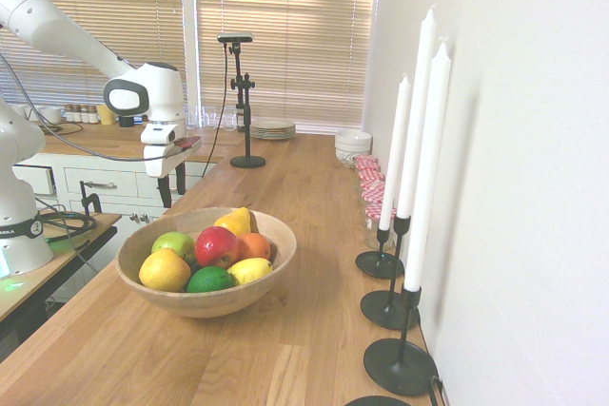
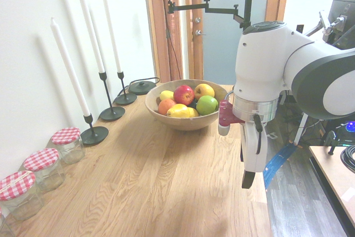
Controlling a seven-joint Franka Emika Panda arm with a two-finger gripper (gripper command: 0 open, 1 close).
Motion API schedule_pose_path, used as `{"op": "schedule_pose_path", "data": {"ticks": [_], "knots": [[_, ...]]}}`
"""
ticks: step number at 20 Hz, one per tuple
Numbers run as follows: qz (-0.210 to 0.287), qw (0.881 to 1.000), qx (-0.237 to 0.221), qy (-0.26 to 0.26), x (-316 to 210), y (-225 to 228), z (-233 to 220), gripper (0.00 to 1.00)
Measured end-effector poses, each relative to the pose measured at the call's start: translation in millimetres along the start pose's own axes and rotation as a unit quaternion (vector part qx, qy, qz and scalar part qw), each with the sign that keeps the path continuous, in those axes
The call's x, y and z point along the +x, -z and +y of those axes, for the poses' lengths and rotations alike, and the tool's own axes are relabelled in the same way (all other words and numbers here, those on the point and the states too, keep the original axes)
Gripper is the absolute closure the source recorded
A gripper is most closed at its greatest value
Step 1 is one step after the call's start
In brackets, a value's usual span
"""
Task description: Take red apple out of the basket
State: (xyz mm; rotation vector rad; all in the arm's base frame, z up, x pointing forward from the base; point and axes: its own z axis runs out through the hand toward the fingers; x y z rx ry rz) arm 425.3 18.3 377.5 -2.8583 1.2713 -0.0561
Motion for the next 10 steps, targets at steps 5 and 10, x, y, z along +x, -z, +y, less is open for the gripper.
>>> {"op": "schedule_pose_path", "data": {"ticks": [5, 10], "knots": [[0.006, 1.0, 0.011, 0.001, 10, 12, -3, 0.0], [0.017, 0.999, 0.028, -0.017, 43, 46, -8, 0.0]]}}
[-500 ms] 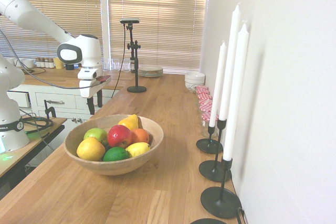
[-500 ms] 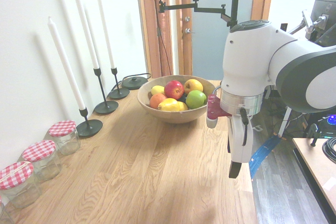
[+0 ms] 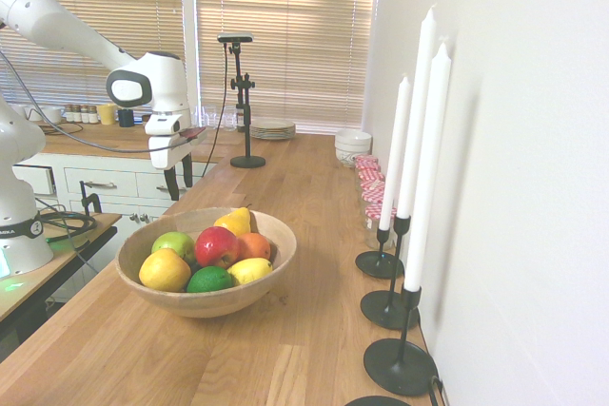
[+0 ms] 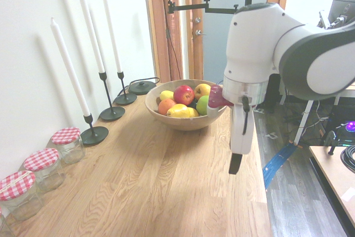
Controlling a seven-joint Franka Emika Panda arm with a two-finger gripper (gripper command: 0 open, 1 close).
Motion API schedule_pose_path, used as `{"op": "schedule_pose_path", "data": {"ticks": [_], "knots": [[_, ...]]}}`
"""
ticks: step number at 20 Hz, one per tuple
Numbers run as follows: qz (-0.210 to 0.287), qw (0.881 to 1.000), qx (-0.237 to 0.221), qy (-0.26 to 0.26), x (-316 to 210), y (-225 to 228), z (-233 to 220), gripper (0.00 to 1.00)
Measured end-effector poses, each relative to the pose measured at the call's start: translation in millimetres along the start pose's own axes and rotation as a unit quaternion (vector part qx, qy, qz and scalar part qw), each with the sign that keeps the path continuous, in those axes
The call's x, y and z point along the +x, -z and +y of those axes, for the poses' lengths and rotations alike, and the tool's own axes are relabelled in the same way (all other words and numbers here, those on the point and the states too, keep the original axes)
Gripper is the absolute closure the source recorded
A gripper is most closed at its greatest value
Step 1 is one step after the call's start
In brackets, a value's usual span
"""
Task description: Take red apple out of the basket
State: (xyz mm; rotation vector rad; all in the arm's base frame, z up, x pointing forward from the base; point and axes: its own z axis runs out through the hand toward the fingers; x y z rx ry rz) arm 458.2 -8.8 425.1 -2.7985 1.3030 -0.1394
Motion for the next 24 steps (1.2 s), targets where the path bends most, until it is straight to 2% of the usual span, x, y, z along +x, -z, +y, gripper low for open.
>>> {"op": "schedule_pose_path", "data": {"ticks": [7, 17, 24], "knots": [[0.001, 0.999, 0.011, -0.036, 67, 35, -1, 0.0], [-0.003, 0.996, 0.007, -0.092, 176, 55, 37, 0.0], [0.011, 0.985, 0.02, -0.172, 244, 62, 84, 0.0]]}}
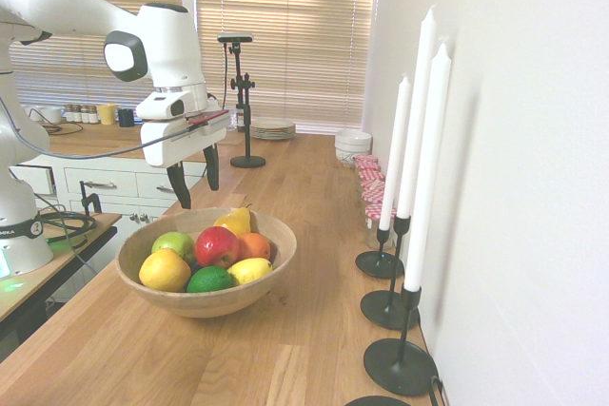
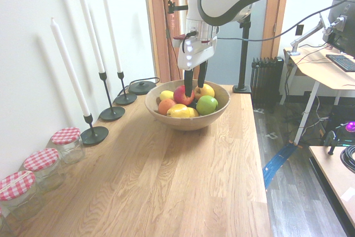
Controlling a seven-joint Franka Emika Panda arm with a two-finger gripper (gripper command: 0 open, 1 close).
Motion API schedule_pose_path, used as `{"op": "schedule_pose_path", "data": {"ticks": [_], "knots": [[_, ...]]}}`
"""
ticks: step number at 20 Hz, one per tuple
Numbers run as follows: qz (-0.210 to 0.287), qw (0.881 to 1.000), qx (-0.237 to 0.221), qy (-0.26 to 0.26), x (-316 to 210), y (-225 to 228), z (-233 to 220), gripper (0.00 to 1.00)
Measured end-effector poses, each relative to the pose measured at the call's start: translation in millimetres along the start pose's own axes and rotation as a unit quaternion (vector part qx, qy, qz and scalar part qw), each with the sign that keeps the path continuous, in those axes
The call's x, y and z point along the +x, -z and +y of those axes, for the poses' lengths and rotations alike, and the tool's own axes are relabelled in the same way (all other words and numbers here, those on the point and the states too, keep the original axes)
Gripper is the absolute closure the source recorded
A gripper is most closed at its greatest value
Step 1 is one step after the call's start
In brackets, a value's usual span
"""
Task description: Take red apple out of the basket
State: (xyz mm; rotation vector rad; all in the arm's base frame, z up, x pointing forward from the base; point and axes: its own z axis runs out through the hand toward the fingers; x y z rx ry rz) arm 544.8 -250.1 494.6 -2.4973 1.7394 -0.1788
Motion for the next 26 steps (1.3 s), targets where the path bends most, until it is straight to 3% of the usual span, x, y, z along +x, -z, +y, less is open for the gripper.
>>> {"op": "schedule_pose_path", "data": {"ticks": [4, 8, 26], "knots": [[0.013, 0.998, 0.011, -0.066, 32, 0, 16, 0.0], [0.018, 0.995, 0.019, -0.098, 51, 3, 24, 0.0], [0.004, 0.994, 0.001, -0.108, 76, -51, -2, 0.0]]}}
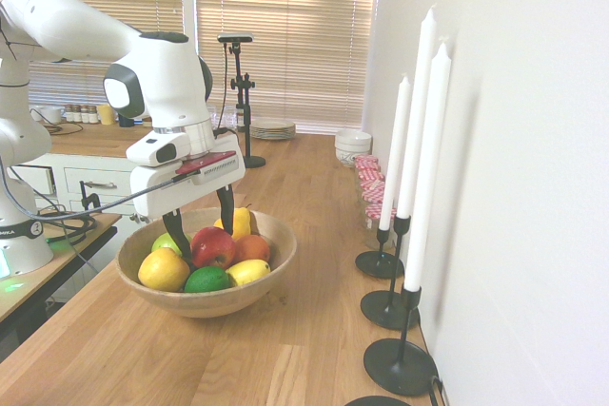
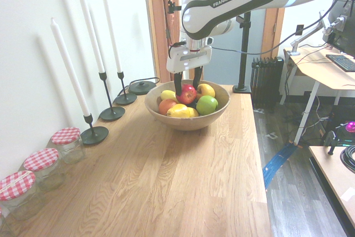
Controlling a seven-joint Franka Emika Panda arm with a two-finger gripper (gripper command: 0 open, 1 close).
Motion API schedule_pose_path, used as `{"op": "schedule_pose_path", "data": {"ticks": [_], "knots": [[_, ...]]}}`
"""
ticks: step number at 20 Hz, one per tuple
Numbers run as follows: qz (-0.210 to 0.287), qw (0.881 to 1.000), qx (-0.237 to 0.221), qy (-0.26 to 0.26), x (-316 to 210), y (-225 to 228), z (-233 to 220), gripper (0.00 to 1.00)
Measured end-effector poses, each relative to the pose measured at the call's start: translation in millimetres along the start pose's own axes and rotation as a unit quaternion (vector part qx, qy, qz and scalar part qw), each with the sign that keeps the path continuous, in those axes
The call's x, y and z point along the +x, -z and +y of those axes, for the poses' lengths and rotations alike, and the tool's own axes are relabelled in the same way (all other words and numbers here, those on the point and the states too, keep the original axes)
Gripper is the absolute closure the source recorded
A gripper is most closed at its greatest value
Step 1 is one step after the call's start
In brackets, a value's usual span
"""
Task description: Take red apple out of the basket
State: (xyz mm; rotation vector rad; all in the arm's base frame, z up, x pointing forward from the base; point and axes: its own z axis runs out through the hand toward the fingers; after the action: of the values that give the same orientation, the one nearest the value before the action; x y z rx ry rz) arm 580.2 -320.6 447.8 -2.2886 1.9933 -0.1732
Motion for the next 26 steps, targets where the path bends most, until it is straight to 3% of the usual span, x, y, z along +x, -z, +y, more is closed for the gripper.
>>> {"op": "schedule_pose_path", "data": {"ticks": [3, 4, 26], "knots": [[-0.002, 1.0, -0.003, -0.001, 0.3, -4.4, 0.0, 0.0], [-0.003, 1.0, -0.002, -0.001, 0.0, -5.2, -0.2, 1.0], [-0.005, 1.0, 0.001, 0.006, 1.0, -6.4, -0.3, 1.0]]}}
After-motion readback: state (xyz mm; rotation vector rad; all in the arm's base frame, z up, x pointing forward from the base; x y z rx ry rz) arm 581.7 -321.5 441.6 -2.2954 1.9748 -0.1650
